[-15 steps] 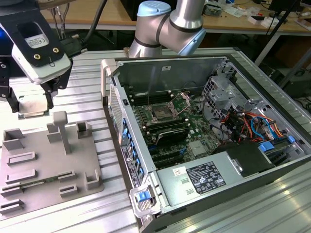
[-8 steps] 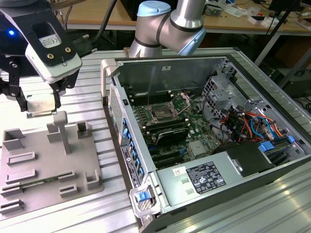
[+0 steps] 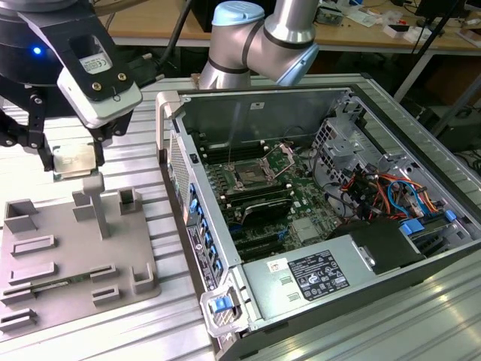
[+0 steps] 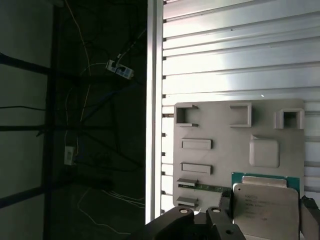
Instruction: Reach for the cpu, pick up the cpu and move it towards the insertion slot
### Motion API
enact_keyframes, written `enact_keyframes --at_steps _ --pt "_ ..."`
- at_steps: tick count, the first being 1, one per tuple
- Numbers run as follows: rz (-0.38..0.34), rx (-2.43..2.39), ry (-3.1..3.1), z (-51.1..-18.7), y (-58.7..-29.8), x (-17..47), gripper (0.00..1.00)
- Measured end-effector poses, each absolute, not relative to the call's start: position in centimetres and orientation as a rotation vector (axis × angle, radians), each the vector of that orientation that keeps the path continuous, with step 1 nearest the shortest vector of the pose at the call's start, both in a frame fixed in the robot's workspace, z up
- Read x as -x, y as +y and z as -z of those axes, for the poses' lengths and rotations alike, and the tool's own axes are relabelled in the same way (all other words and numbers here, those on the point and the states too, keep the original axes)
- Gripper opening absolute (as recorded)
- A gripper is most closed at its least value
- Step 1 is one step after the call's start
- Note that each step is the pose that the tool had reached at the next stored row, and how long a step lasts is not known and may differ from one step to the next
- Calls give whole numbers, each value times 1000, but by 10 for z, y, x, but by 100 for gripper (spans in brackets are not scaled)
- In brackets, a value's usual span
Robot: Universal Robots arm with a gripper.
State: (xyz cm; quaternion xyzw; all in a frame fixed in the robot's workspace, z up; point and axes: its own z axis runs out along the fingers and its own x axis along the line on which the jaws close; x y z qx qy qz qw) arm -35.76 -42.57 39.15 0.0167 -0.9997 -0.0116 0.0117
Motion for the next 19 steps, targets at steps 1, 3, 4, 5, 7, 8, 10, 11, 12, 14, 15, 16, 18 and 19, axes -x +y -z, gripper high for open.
enact_keyframes --at_steps 1,3,4,5,7,8,10,11,12,14,15,16,18,19 --pt "36 -52 -3117 -392 -426 357 55" --pt "36 -52 -3117 -391 -426 354 55" --pt "36 -52 -3118 -391 -426 353 55" --pt "36 -52 -3117 -391 -426 352 55" --pt "36 -52 -3117 -391 -426 350 55" --pt "36 -52 -3117 -391 -426 349 55" --pt "36 -52 -3118 -391 -426 346 55" --pt "36 -52 -3117 -391 -426 346 55" --pt "36 -52 -3117 -391 -426 345 55" --pt "36 -52 -3117 -391 -426 345 55" --pt "36 -52 -3117 -391 -426 345 55" --pt "36 -52 -3117 -391 -426 345 55" --pt "36 -52 -3117 -391 -426 345 55" --pt "36 -52 -3117 -391 -426 345 55"
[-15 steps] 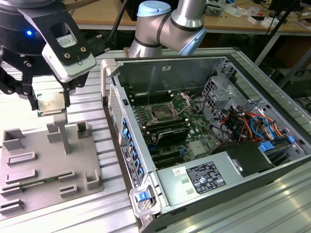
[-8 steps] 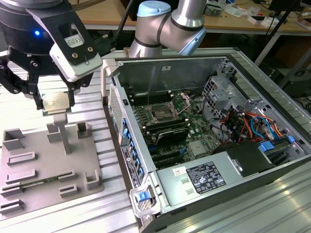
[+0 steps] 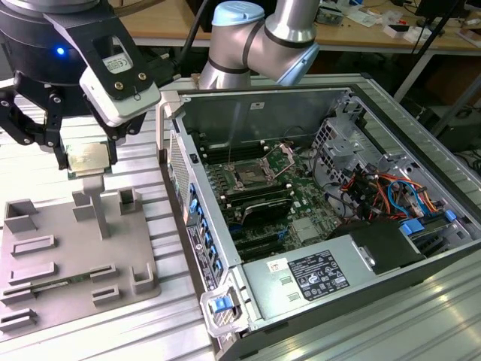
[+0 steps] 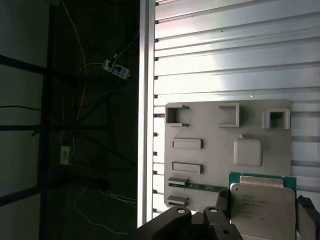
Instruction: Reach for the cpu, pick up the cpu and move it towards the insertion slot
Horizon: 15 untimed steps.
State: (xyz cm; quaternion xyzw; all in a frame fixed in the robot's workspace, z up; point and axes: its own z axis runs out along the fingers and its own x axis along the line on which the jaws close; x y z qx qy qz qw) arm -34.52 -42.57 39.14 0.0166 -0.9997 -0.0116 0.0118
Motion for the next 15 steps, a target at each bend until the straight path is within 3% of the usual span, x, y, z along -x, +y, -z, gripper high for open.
enact_keyframes --at_steps 15 --pt "36 -52 -3117 -391 -426 336 55"
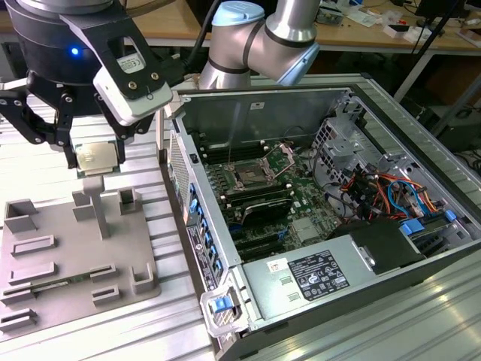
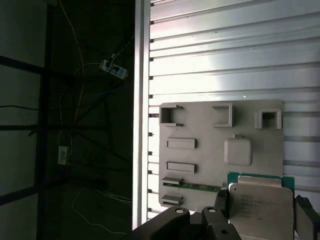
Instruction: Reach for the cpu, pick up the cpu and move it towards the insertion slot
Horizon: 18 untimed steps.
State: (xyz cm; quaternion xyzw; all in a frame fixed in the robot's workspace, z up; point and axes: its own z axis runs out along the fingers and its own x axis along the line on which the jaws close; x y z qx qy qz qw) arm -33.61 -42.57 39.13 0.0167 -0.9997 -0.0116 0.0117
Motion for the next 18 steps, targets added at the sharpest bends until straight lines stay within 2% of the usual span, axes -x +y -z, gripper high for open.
enact_keyframes --at_steps 18 --pt "36 -52 -3117 -391 -426 321 55"
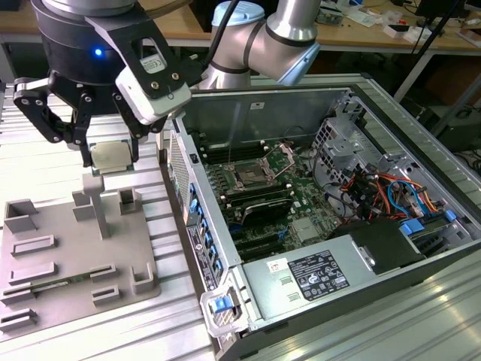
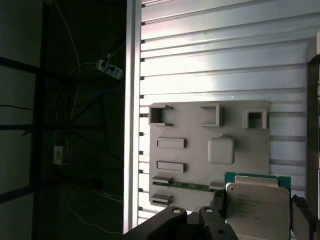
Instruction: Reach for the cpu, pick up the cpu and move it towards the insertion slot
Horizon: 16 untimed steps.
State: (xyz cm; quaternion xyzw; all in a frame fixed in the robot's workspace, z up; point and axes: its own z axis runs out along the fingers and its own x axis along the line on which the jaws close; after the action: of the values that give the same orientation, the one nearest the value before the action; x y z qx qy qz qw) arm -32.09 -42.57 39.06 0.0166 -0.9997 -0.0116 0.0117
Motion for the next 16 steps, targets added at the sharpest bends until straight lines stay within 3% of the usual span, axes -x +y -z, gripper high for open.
enact_keyframes --at_steps 16 --pt "36 -52 -3118 -391 -426 316 55"
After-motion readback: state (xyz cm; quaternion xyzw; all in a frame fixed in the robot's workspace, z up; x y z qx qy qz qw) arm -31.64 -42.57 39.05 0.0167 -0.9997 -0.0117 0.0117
